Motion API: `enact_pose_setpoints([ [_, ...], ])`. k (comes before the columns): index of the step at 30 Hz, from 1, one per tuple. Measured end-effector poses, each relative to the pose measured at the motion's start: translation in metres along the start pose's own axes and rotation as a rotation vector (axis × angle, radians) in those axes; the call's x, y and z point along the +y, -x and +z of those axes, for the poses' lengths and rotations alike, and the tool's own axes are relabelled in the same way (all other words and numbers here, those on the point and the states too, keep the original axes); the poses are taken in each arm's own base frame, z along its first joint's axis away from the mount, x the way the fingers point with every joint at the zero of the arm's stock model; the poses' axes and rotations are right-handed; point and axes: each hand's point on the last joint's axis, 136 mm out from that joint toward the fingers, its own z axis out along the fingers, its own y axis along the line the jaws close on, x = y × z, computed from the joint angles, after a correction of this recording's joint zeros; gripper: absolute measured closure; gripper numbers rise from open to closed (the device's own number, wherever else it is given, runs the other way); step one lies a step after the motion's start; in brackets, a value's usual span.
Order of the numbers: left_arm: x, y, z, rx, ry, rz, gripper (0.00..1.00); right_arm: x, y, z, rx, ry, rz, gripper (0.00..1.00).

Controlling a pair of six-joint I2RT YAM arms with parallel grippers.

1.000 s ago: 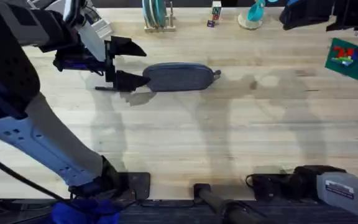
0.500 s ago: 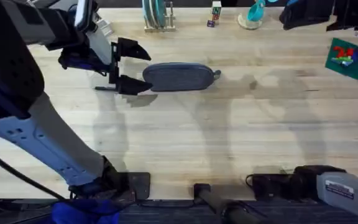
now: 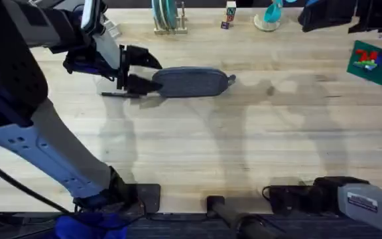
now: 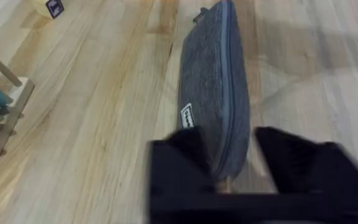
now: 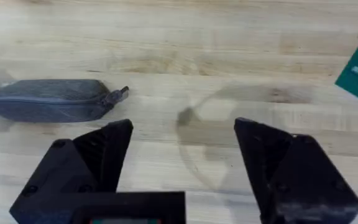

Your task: Unzip the bag, pick up the pens from the table one at a time and place them inside, then zip the bag closed.

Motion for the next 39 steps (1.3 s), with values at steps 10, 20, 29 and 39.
enact_pose_setpoints([
  [10, 0.001, -0.001, 0.0, 0.006, 0.003, 0.017, 0.959, 0.0, 0.0, 0.0, 0.0, 0.0, 0.0, 0.006],
  [20, 0.001, -0.001, 0.0, 0.007, 0.003, 0.017, 0.959, 0.0, 0.0, 0.0, 0.0, 0.0, 0.0, 0.005],
  [29, 0.001, -0.001, 0.0, 0.007, 0.003, 0.018, 0.959, 0.0, 0.0, 0.0, 0.0, 0.0, -0.047, 0.005],
  [39, 0.002, -0.002, 0.0, 0.007, 0.005, 0.022, 0.959, 0.014, -0.004, 0.018, 0.045, 0.101, -0.337, 0.005],
])
